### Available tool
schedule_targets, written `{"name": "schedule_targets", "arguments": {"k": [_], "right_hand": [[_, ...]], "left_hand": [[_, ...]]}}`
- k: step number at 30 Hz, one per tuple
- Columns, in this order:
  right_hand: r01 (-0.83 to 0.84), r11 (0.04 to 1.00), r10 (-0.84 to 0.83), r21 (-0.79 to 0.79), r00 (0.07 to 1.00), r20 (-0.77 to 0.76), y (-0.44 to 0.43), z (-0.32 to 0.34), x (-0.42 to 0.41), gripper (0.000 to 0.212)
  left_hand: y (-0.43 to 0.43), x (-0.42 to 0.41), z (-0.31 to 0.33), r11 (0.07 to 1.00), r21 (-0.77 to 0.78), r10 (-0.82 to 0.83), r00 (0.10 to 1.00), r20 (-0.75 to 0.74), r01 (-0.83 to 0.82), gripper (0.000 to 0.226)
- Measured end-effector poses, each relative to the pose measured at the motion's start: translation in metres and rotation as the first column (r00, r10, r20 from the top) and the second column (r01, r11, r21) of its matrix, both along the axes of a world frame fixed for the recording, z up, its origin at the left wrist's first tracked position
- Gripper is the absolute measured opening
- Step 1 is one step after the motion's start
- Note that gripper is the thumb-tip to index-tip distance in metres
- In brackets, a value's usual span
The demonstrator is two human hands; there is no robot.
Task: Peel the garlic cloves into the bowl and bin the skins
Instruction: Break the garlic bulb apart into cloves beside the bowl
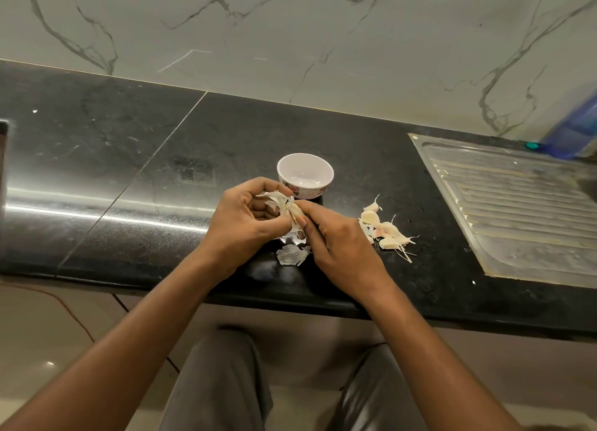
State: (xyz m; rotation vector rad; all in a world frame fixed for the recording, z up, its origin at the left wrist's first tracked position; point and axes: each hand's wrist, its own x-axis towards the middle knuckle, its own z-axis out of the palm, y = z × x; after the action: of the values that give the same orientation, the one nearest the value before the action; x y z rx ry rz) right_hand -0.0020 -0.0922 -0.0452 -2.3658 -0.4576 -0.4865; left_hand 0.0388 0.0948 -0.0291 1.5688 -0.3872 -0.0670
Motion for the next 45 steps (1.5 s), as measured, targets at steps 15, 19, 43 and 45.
{"name": "schedule_targets", "arguments": {"k": [15, 19, 43, 45], "right_hand": [[0.251, 0.967, -0.254, 0.043, 0.966, 0.055, -0.001, 0.000, 0.006, 0.021], [0.268, 0.958, -0.273, 0.100, 0.961, 0.039, 0.000, 0.003, 0.004, 0.019], [0.428, 0.858, -0.477, 0.285, 0.869, 0.132, -0.003, 0.008, -0.002, 0.023], [0.443, 0.823, -0.521, 0.355, 0.839, 0.160, -0.003, 0.011, -0.007, 0.023]], "left_hand": [[0.005, 0.006, -0.002, 0.995, -0.097, -0.005, 0.999, -0.032, 0.002, 0.041], [0.002, 0.008, -0.002, 0.996, -0.090, 0.002, 1.000, -0.010, -0.003, 0.032], [0.002, 0.013, -0.015, 0.993, 0.106, 0.024, 0.986, 0.164, -0.042, 0.015], [0.000, 0.012, -0.016, 0.988, 0.156, -0.006, 0.985, 0.175, -0.022, 0.013]]}}
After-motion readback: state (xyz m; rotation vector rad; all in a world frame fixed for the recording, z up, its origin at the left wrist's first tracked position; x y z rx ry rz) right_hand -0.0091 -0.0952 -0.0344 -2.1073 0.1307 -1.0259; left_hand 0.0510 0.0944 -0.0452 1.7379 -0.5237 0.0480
